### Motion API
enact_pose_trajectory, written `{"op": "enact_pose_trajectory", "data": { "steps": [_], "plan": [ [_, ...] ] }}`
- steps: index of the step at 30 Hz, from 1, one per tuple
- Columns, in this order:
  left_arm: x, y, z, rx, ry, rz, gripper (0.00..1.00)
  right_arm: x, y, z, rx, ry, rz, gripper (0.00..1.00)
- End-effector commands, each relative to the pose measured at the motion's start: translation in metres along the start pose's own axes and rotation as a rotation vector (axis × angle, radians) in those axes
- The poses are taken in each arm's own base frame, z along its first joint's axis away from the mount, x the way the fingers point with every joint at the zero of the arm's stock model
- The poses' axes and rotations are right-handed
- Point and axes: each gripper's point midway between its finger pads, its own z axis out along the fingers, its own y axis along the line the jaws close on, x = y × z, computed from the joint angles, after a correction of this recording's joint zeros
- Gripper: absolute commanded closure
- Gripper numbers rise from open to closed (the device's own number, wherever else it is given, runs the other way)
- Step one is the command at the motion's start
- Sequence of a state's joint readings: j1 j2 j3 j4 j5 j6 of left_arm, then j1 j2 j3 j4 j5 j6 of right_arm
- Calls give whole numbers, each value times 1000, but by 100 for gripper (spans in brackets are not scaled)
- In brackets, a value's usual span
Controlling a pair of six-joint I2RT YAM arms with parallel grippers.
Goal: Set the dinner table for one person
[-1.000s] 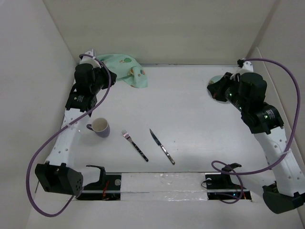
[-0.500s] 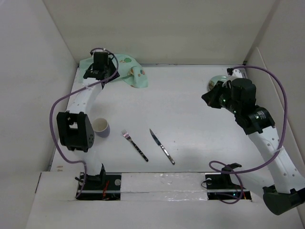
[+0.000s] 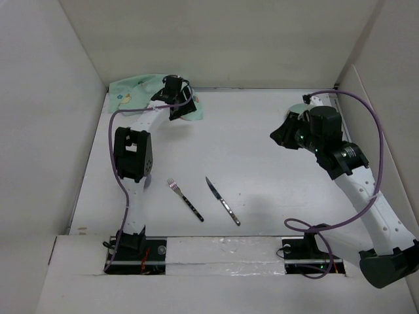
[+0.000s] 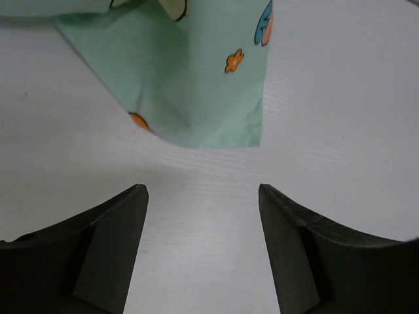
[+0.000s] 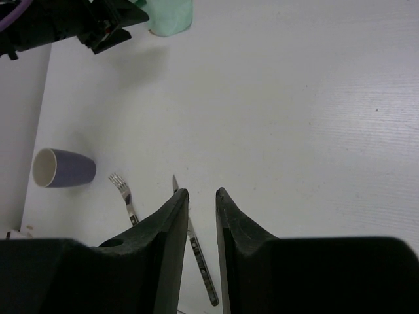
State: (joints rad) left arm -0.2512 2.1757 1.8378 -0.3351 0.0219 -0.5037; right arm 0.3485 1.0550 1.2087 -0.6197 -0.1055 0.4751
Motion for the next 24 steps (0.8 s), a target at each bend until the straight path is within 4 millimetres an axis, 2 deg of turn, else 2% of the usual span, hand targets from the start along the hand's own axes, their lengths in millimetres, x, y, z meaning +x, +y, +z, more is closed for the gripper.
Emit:
{"op": "enact_pose_trajectory", "data": {
  "steps": [1,2,3,4,9,13,14,15,16,18,19,20,21,23,24],
  "plan": [
    [-35,-14,8,-23,-105,10,35,-5,12,1,-55,-26,-17,71],
    [-27,-20,13,-36,-89,49,35,-2,15,2,-64,-17,-20,70],
    [-34,-22,25,-47,-104,56,36,3,18,4,-71,0,-19,70],
    [-31,-22,32,-76,-109,70,37,3,18,5,-68,5,-17,70],
    [-23,-1,59,-181,-105,69,43,14,25,8,-60,33,-30,70],
    [-17,8,68,-208,-101,96,47,18,24,9,-52,38,-29,70],
    [-15,10,70,-210,-95,98,51,21,25,10,-54,48,-31,70],
    [-12,10,72,-208,-85,98,71,22,25,11,-51,50,-30,70],
    [-9,7,72,-189,-71,96,81,21,24,11,-49,51,-28,70],
    [-8,-11,61,-152,-85,110,100,21,27,12,-52,49,-33,70],
    [0,-31,55,-107,-81,128,100,19,27,13,-49,40,-31,70],
    [-2,-48,48,-63,-98,136,100,17,28,15,-48,38,-33,70],
    [-11,-68,29,-16,-125,141,100,17,28,16,-49,39,-31,70],
    [-8,-112,1,81,-144,160,100,14,31,18,-55,35,-36,72],
    [-19,-131,-26,132,-180,157,100,12,31,20,-52,35,-41,73]
  ]
}}
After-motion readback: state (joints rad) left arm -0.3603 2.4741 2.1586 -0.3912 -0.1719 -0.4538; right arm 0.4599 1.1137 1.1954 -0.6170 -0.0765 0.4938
